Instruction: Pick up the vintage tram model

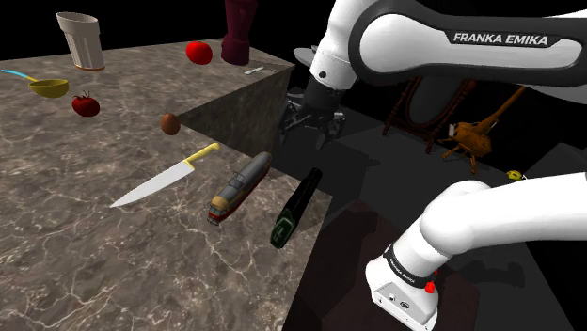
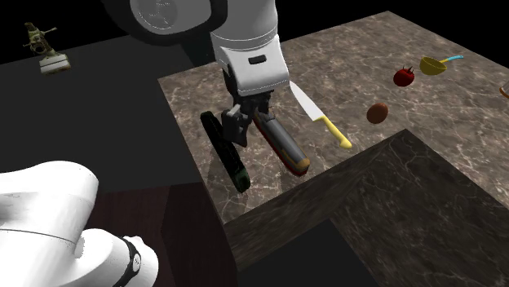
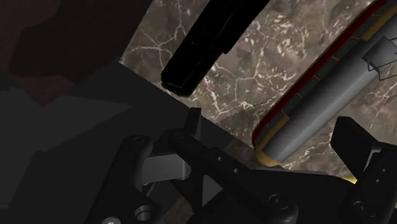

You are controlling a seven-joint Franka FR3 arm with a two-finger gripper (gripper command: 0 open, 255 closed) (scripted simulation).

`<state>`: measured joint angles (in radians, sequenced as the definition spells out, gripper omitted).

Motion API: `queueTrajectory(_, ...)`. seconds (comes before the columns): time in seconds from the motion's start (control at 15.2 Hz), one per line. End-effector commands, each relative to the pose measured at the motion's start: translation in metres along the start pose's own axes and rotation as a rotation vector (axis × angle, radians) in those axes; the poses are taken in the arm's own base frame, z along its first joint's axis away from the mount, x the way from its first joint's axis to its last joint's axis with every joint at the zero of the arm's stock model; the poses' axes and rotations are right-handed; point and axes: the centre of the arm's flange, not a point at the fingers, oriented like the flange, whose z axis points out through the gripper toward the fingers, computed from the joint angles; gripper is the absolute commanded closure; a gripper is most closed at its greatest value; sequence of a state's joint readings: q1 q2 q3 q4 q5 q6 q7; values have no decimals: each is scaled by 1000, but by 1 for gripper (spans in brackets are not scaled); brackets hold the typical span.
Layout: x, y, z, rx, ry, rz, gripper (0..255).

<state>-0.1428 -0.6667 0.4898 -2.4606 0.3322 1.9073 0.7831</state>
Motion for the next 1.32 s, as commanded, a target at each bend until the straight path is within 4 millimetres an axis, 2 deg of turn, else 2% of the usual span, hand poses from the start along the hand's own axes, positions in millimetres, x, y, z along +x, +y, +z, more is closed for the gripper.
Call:
queueTrajectory(0.0, -1, -20, 19, -3, 0, 89, 0)
queueTrajectory(0.53, 18, -100, 88, -19, 1, 416, 0)
queueTrajectory(1.06, 19, -101, 131, -20, 1, 431, 0)
queueTrajectory(1.19, 19, -101, 131, -20, 1, 431, 0)
queueTrajectory(1.25, 18, -101, 131, -20, 1, 431, 255)
